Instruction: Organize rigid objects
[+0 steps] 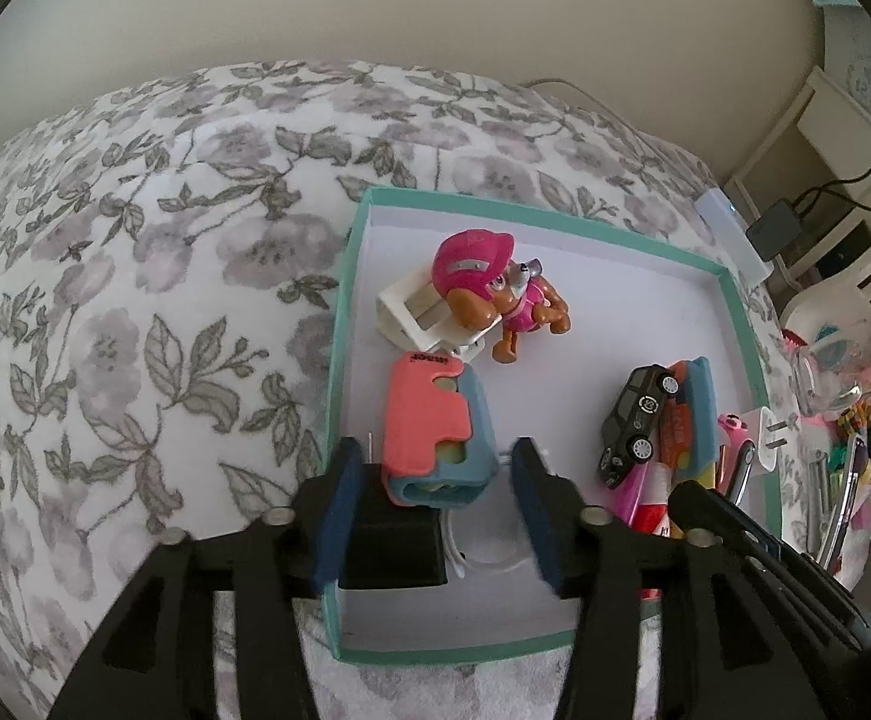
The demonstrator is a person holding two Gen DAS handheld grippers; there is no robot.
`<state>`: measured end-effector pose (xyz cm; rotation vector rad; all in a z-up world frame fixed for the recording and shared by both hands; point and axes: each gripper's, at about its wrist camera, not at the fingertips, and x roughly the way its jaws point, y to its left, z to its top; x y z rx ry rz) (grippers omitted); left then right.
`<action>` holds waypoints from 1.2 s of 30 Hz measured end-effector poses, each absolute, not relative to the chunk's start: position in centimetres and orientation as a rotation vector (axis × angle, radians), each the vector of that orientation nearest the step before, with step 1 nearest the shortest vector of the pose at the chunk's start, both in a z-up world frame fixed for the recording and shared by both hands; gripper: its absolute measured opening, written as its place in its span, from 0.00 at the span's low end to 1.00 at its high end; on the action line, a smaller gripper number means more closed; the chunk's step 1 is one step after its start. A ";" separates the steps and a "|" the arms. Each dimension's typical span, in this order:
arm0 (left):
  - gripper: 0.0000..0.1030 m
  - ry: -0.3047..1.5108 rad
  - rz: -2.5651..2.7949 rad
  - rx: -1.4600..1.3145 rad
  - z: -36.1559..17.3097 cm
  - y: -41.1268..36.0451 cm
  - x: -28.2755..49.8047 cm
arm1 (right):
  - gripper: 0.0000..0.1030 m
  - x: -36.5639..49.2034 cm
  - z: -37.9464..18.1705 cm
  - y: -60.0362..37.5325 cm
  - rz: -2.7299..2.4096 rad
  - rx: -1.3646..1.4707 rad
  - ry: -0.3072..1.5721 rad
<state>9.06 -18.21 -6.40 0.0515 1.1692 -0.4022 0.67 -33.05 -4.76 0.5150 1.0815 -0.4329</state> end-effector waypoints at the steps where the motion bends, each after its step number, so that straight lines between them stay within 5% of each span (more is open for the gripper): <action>1: 0.55 1.168 -0.402 0.047 -6.3 -18.1 9.1 | 0.16 0.7 -4.7 -33.0 -0.433 0.513 1.079; 9: 0.56 1.129 -0.344 0.055 -5.3 -17.1 9.1 | 0.15 0.6 -4.3 -33.0 -0.435 0.497 1.066; 11: 0.65 1.112 -0.289 0.087 -5.2 -16.7 9.2 | 0.15 0.7 -4.4 -32.9 -0.440 0.488 1.074; 12: 0.81 1.102 -0.246 0.117 -5.2 -16.5 9.3 | 0.18 0.8 -4.6 -32.9 -0.445 0.479 1.083; 13: 0.87 1.093 -0.217 0.139 -5.2 -16.3 9.4 | 0.24 0.8 -4.8 -32.9 -0.450 0.470 1.091; 19: 0.88 1.087 -0.112 0.195 -5.9 -14.8 10.0 | 0.63 0.8 -5.0 -33.0 -0.478 0.456 1.093; 36: 0.91 1.086 -0.043 0.155 -6.4 -13.0 10.8 | 0.96 1.1 -5.1 -32.8 -0.483 0.432 1.081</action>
